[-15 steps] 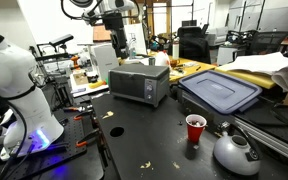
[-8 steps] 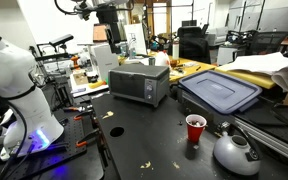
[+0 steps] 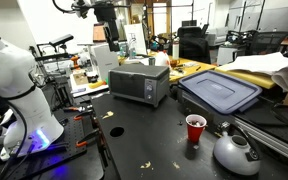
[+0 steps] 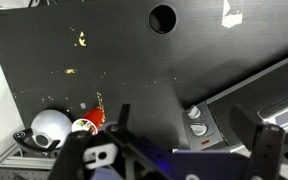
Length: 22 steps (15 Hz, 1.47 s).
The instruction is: Close the oven door on the table
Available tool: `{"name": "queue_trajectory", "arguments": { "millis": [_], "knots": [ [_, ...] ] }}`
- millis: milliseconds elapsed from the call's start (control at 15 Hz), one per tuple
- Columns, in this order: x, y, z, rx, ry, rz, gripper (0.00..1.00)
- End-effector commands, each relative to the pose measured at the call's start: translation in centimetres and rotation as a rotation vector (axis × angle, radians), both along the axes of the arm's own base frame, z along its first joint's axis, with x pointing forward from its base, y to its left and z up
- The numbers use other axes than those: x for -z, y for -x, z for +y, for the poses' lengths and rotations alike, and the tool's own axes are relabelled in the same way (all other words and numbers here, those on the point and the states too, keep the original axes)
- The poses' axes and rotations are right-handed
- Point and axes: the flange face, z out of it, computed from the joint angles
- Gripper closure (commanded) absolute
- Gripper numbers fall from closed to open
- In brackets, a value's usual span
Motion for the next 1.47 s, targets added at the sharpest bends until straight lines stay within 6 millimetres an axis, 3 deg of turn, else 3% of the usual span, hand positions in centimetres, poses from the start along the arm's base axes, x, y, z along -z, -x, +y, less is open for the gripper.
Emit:
{"name": "queue_trajectory", "arguments": {
  "millis": [0,800,1400],
  "knots": [
    [-0.87,0.58,0.66,-0.025,0.022,-0.002,0.0],
    [-1.6,0.33,1.08,-0.026,0.02,-0.022,0.0],
    [-0.88,0.03,0.8,-0.02,0.003,-0.019,0.0]
  ]
}}
